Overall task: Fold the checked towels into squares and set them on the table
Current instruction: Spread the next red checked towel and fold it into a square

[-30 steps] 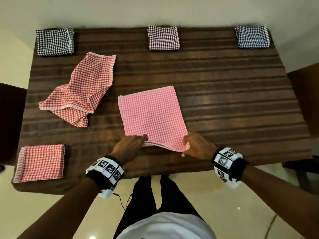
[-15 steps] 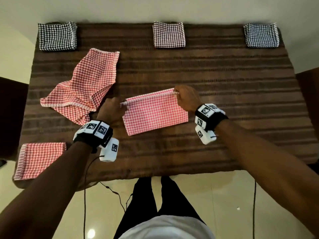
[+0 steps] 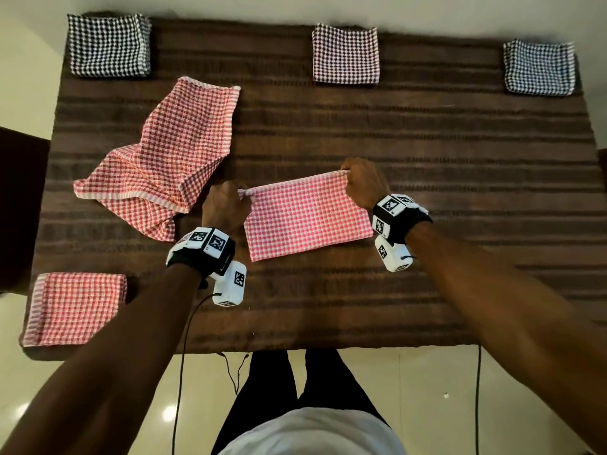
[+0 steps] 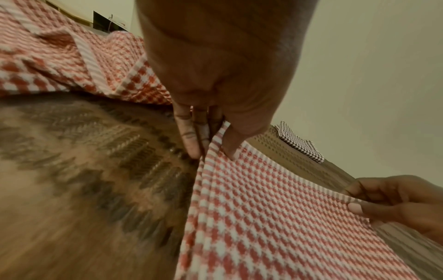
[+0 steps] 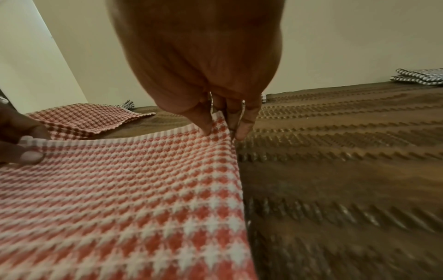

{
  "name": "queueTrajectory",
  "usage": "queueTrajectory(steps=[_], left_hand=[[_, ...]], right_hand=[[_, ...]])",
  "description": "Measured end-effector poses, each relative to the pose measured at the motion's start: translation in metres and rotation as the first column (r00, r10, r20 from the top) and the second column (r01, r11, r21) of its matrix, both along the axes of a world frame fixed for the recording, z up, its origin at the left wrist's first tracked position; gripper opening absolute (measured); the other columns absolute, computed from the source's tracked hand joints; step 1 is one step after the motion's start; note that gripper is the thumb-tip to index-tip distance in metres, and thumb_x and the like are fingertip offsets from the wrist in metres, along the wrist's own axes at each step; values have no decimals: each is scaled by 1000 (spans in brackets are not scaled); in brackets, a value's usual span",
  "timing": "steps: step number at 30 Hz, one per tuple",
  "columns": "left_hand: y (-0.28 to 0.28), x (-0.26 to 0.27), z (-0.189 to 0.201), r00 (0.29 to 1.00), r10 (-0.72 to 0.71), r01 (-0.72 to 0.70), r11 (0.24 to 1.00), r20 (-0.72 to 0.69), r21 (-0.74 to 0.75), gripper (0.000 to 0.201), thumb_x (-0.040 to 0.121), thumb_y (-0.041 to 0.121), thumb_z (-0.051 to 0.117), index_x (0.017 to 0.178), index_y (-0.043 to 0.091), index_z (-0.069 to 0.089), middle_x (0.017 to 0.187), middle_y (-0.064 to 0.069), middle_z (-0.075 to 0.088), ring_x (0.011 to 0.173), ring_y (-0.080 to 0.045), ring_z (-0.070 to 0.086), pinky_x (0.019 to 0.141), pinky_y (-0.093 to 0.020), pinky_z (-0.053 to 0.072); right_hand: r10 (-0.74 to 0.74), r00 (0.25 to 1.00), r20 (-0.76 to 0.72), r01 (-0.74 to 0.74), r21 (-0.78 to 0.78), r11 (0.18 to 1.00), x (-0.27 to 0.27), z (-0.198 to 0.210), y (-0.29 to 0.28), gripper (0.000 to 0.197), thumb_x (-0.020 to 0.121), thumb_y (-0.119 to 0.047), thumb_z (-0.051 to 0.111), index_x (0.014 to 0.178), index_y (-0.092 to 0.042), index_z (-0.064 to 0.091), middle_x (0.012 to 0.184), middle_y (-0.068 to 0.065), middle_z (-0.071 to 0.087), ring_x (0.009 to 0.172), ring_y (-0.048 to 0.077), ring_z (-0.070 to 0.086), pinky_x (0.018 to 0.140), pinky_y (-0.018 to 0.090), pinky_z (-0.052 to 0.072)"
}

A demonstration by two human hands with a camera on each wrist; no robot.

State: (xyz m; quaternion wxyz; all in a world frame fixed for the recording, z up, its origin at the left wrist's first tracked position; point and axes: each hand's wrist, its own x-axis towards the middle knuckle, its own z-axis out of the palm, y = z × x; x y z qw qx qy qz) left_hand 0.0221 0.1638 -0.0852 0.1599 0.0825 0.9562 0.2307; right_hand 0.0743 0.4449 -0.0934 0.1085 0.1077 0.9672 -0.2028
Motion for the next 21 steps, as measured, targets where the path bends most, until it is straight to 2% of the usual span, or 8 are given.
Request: queueTrajectory(steps=[4, 8, 11, 12, 14, 16, 19, 21], left_hand=[[6, 13, -3, 985, 103, -102, 995, -136, 14, 20, 91, 23, 60, 107, 13, 58, 108, -10, 66, 99, -30, 61, 80, -36, 44], [19, 42, -9, 895, 244, -214, 969, -373, 121, 31, 90, 27, 54, 118, 14, 53, 120, -6, 57, 112, -24, 51, 97, -42, 39], [41, 68, -18, 903, 97, -50, 991, -418, 122, 30, 94, 27, 48, 119, 12, 56, 122, -8, 60, 112, -26, 53, 98, -40, 35], [46, 74, -24, 914, 22, 30, 992, -404, 120, 31, 94, 24, 46, 120, 10, 57, 124, -8, 61, 114, -27, 55, 100, -40, 36], [50, 78, -40, 936, -89, 127, 988, -339, 92, 38, 94, 17, 45, 128, 6, 55, 133, -12, 57, 124, -27, 52, 108, -41, 34], [43, 77, -53, 940, -183, 186, 982, -289, -16, 45, 96, 15, 44, 140, 8, 46, 147, -11, 45, 138, -26, 39, 116, -42, 23], [27, 77, -58, 939, -249, 214, 963, -238, -166, 55, 101, 34, 32, 152, 13, 23, 161, -5, 14, 149, -20, 11, 121, -46, 7], [23, 77, -57, 948, -230, 185, 961, -220, -207, 63, 101, 46, 28, 154, 14, 16, 161, -3, 2, 150, -17, 2, 121, -47, 2]], right_hand=[[-23, 999, -47, 28, 126, 992, 3, -4, -8, 32, 81, -2, 54, 112, -6, 57, 116, 17, 60, 109, 36, 54, 94, 45, 39], [-118, 962, -247, 182, 255, 950, 20, -7, -43, 30, 83, -6, 51, 112, -5, 59, 115, 19, 58, 103, 36, 56, 88, 47, 44], [88, 917, -388, -47, 114, 992, 44, -21, -95, 39, 83, -9, 44, 117, 3, 61, 119, 24, 62, 111, 39, 60, 95, 51, 48], [132, 926, -354, -134, 20, 991, 49, -27, -109, 42, 85, -10, 47, 123, 4, 57, 127, 24, 57, 121, 37, 54, 103, 49, 43], [217, 961, -172, -233, -76, 969, 52, -39, -122, 58, 89, -20, 48, 142, 2, 36, 150, 20, 34, 141, 32, 29, 117, 47, 22], [241, 967, -88, -242, -5, 970, 51, -49, -115, 61, 95, -30, 35, 150, -5, 20, 158, 13, 16, 147, 27, 9, 120, 47, 11], [143, 986, -84, -142, 26, 990, 55, -57, -79, 58, 100, -32, 30, 152, -12, 14, 160, 8, 11, 148, 22, 5, 121, 42, 6], [84, 990, -110, -77, 66, 995, 60, -56, -48, 59, 100, -32, 30, 152, -10, 12, 160, 7, 8, 148, 21, 2, 121, 41, 4]])
